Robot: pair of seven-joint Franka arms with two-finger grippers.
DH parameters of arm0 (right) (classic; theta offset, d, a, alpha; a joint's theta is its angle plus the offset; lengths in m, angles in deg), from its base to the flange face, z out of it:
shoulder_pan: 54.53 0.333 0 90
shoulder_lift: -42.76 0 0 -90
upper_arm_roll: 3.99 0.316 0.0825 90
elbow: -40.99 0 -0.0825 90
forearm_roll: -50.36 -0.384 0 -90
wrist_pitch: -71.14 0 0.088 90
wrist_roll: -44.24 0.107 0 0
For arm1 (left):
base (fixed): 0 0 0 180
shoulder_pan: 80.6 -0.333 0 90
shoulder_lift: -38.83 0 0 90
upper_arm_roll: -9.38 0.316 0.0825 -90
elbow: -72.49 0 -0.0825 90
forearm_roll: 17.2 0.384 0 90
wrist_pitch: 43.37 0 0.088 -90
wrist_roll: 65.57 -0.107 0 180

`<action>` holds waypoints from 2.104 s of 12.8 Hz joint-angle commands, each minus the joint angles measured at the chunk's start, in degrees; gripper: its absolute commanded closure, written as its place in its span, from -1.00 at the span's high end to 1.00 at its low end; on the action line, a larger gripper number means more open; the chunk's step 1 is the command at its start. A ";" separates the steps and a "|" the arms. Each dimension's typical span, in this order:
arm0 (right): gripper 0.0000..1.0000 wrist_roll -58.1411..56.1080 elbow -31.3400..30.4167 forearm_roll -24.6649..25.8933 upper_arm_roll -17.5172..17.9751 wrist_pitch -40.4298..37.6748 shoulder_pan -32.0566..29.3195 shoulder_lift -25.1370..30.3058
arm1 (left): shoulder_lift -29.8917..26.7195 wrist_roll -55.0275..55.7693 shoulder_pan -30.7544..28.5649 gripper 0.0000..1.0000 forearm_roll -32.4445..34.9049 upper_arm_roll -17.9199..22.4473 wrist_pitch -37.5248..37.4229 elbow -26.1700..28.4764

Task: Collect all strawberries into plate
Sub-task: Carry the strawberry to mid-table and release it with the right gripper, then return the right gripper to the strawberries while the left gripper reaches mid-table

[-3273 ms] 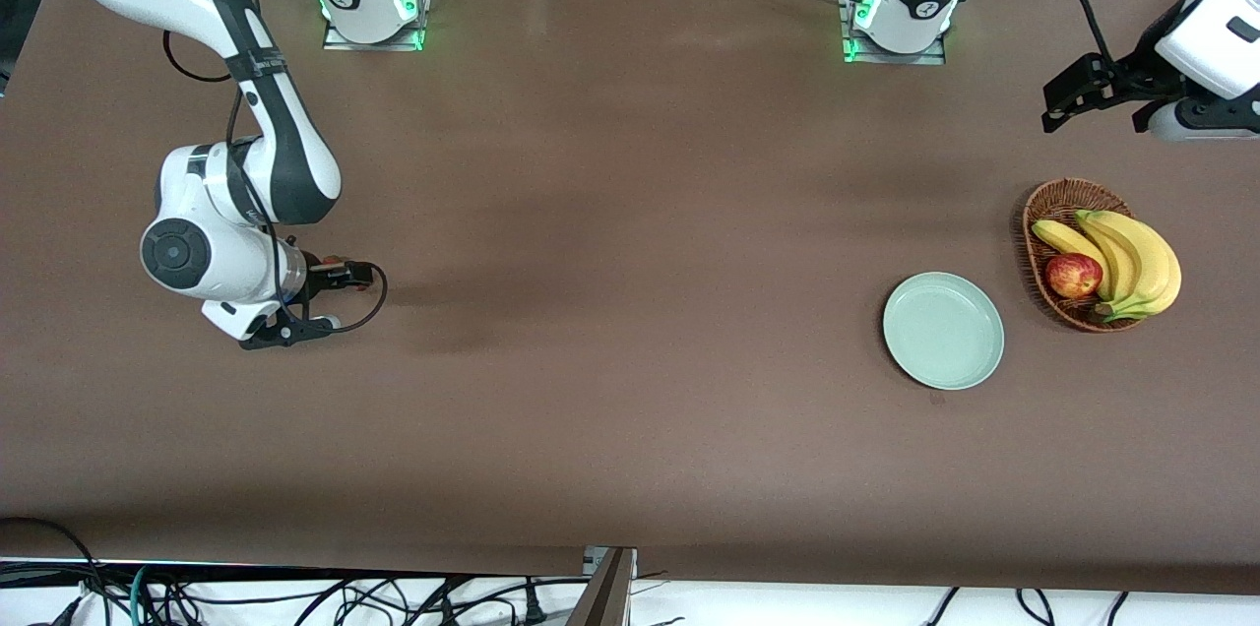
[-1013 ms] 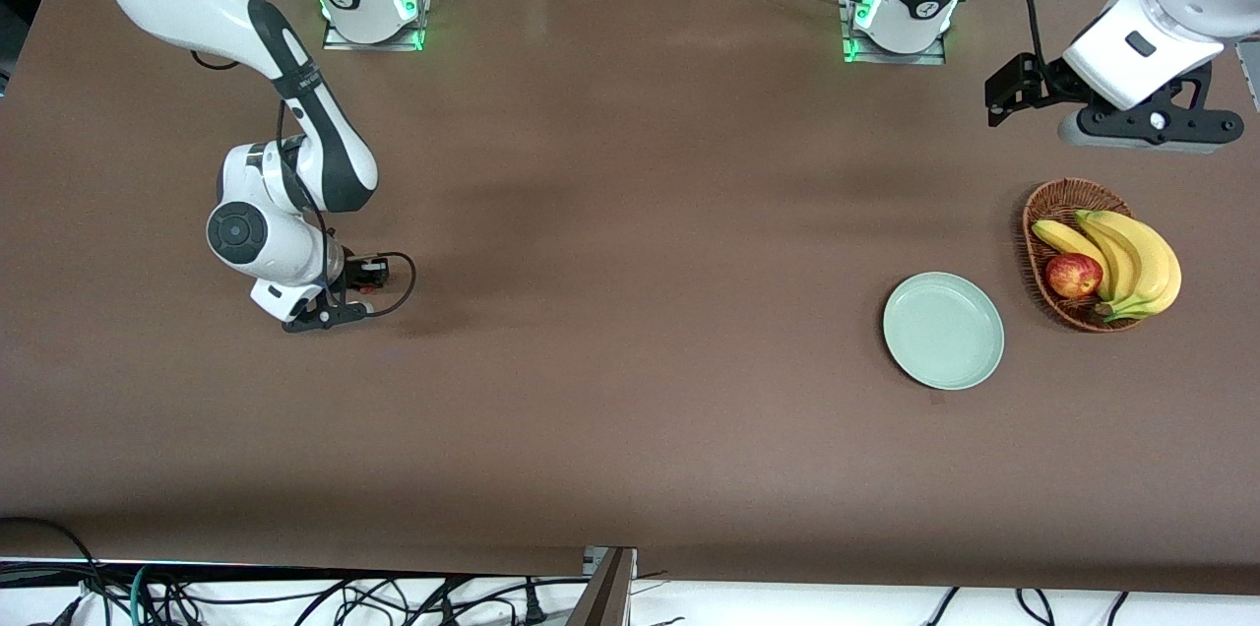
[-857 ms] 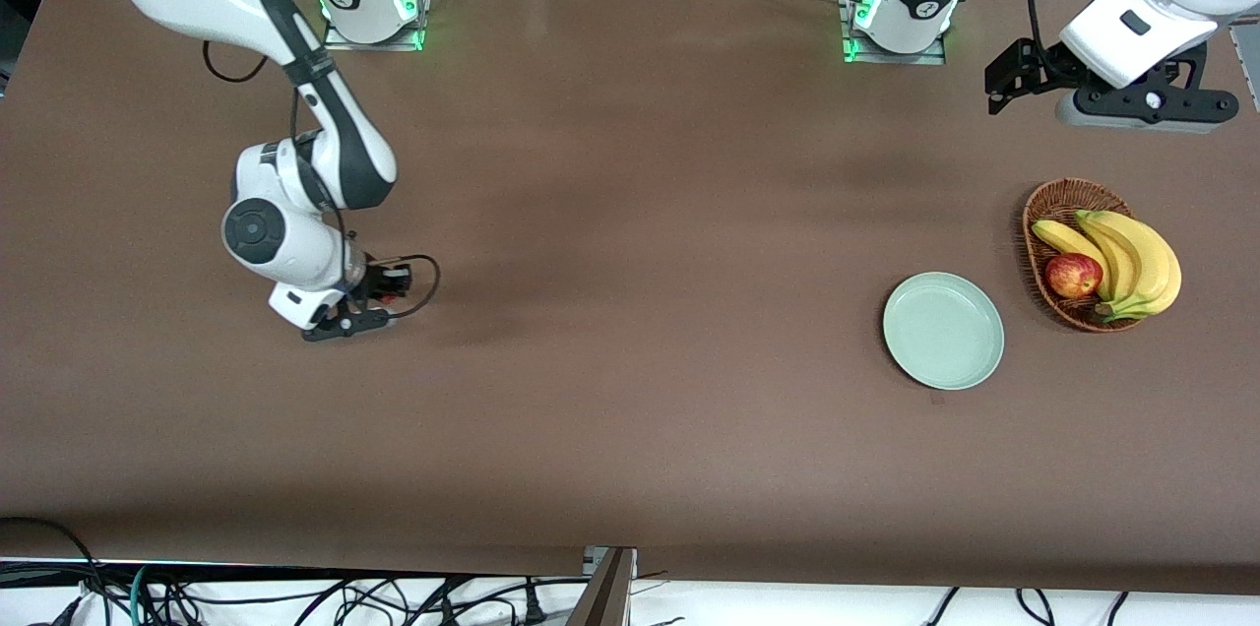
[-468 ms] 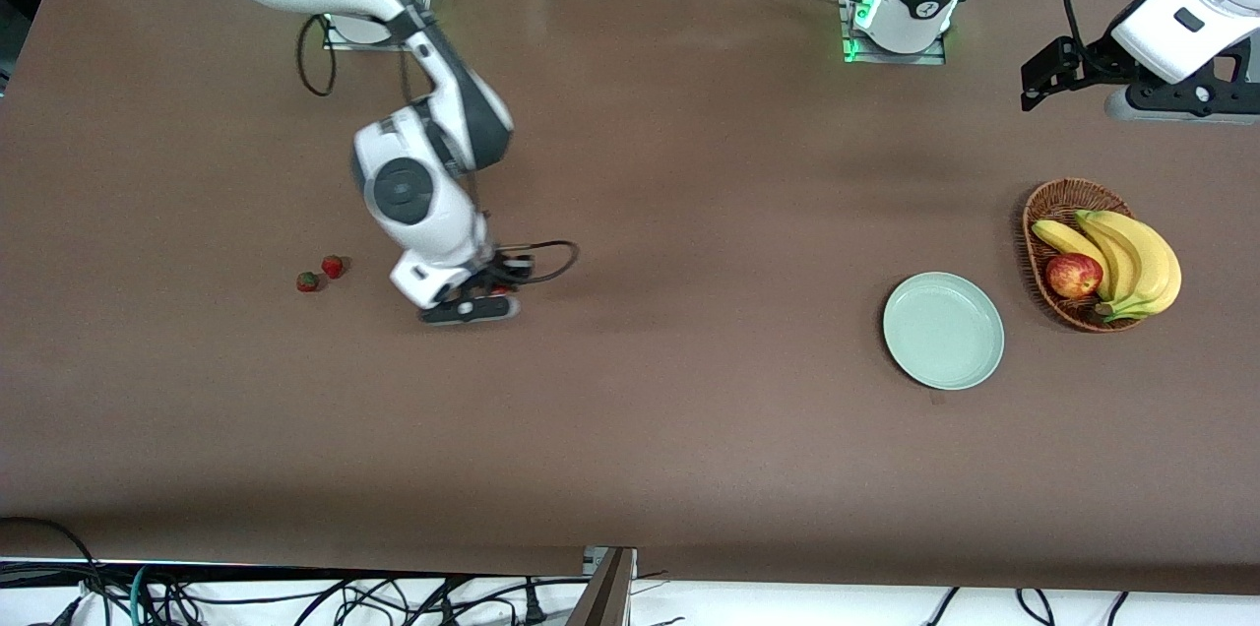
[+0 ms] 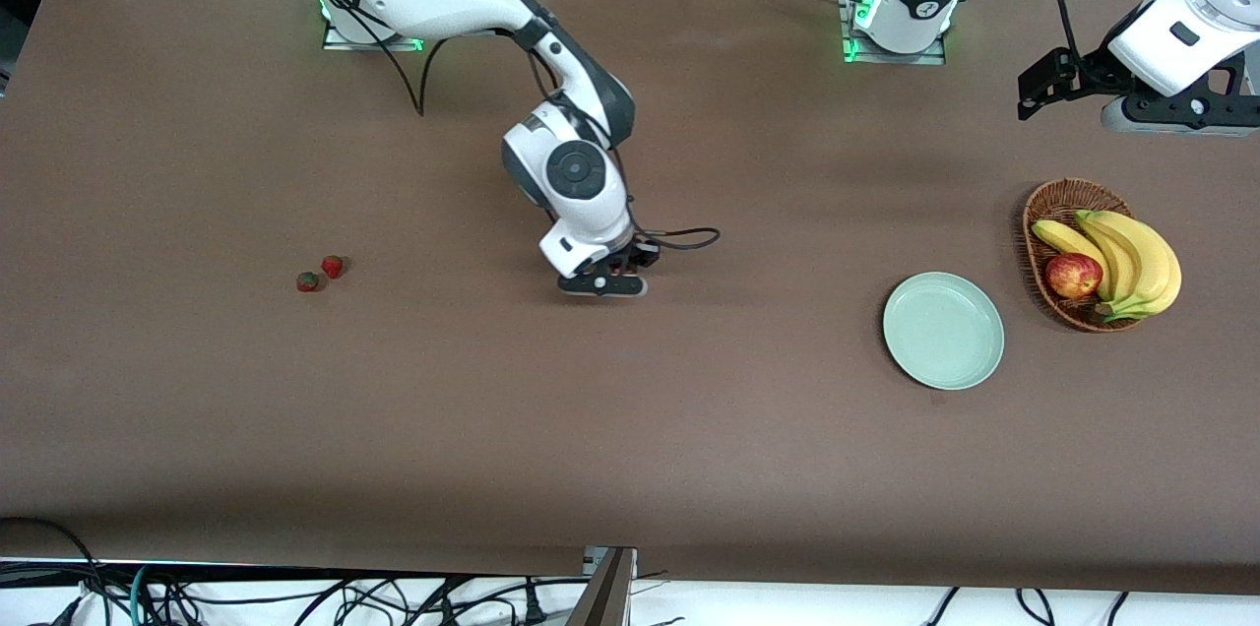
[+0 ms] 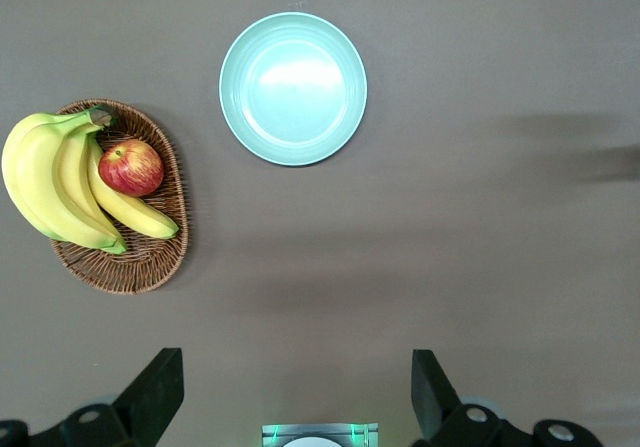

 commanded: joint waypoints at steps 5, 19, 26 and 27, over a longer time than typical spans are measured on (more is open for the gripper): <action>1.00 1.03 4.71 0.42 -0.95 2.30 2.29 -2.87 | 0.45 -1.24 -0.28 1.00 -1.03 -0.34 -0.17 -0.99; 1.00 -42.83 0.71 -0.02 -4.99 -32.79 -29.79 9.42 | 8.00 -1.33 8.34 1.00 -3.66 -1.49 1.76 -2.30; 1.00 -50.47 -28.21 0.60 -11.06 -9.33 -29.79 19.10 | 23.19 27.53 26.76 1.00 -13.34 -0.96 29.40 0.16; 1.00 -51.08 -30.68 0.60 -11.85 -6.96 -29.79 19.63 | 25.91 31.24 30.88 1.00 -12.12 -0.18 33.10 0.07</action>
